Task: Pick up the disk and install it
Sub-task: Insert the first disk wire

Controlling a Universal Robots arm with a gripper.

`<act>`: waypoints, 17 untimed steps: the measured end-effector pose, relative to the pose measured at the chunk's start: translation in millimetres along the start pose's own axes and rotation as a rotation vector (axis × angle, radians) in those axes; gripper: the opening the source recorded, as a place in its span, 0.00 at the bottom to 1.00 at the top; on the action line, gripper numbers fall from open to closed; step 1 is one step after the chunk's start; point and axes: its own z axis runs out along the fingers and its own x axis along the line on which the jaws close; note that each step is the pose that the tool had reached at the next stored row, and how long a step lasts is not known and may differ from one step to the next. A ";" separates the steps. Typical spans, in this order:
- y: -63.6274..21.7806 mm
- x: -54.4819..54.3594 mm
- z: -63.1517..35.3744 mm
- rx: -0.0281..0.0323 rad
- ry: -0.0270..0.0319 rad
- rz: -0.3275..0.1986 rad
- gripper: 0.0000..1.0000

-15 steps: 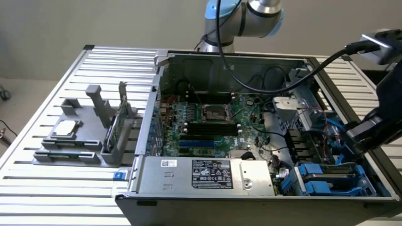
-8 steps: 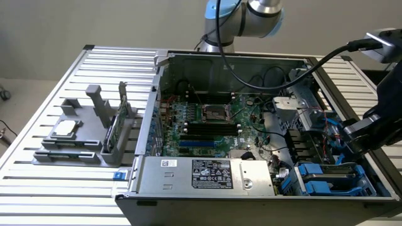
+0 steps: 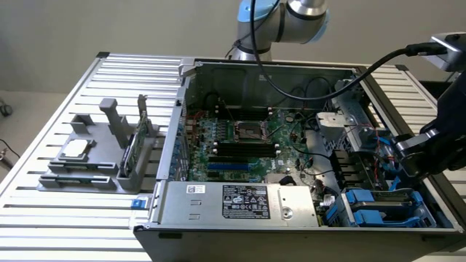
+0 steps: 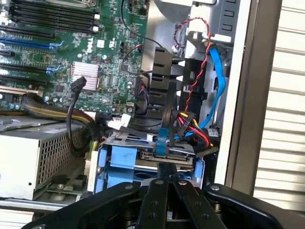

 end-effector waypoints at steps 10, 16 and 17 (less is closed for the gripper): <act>0.0 0.0 -0.7 0.0032 -0.0073 0.134 0.11; 0.1 -0.1 -1.1 0.0053 -0.0116 0.212 0.11; 0.1 -0.1 -1.2 0.0056 -0.0123 0.226 0.11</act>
